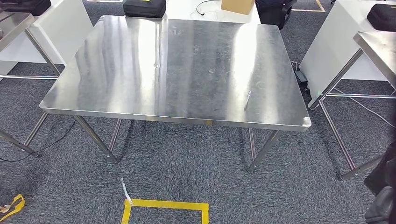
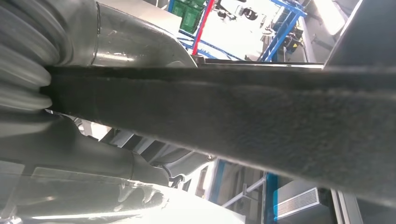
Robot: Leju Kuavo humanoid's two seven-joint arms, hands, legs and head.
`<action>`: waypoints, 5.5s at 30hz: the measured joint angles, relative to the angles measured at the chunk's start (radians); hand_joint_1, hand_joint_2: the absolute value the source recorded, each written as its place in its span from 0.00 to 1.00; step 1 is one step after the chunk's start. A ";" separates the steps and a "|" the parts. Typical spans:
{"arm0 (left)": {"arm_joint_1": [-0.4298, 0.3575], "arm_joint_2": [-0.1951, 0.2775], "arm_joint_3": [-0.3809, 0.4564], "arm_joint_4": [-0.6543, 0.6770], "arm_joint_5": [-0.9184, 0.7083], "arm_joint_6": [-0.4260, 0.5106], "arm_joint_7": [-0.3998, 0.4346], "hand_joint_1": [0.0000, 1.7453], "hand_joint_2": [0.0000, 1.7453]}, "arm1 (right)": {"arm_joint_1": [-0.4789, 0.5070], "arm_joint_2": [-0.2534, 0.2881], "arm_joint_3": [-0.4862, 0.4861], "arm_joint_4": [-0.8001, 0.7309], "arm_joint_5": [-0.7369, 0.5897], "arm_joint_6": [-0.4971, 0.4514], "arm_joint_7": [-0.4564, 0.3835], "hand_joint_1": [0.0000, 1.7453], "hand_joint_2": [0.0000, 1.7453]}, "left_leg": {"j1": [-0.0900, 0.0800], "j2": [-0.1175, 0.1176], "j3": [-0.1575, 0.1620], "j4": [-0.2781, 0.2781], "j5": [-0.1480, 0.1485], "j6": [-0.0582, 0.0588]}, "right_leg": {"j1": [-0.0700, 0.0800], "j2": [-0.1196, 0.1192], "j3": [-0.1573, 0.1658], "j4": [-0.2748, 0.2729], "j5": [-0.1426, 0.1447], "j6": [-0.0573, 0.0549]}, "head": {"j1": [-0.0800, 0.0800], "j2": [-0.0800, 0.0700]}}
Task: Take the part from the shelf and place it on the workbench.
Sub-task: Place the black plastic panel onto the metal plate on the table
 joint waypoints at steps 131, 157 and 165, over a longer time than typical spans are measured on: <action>-0.083 0.000 -0.223 -0.012 -0.263 -0.130 0.207 0.00 1.00 | -1.009 -0.431 0.858 0.779 0.988 0.539 0.716 0.98 1.00 | 0.003 -0.010 0.100 -0.003 -0.098 -0.003 | 0.018 -0.003 -0.062 0.059 0.018 -0.019 | -0.027 0.000; -0.096 -0.006 -0.360 -0.023 -0.337 -0.100 0.290 0.00 1.00 | -0.915 -0.385 0.895 1.119 1.078 0.531 0.728 0.98 1.00 | 0.003 -0.010 0.098 -0.003 -0.098 -0.003 | 0.018 -0.004 -0.065 0.059 0.018 -0.019 | -0.027 0.000; -0.100 -0.006 -0.364 -0.024 -0.281 -0.089 0.234 0.00 1.00 | -0.880 -0.379 0.912 1.118 1.070 0.509 0.734 0.98 1.00 | 0.003 -0.010 0.099 -0.003 -0.098 -0.003 | 0.018 -0.004 -0.065 0.058 0.018 -0.019 | -0.027 0.000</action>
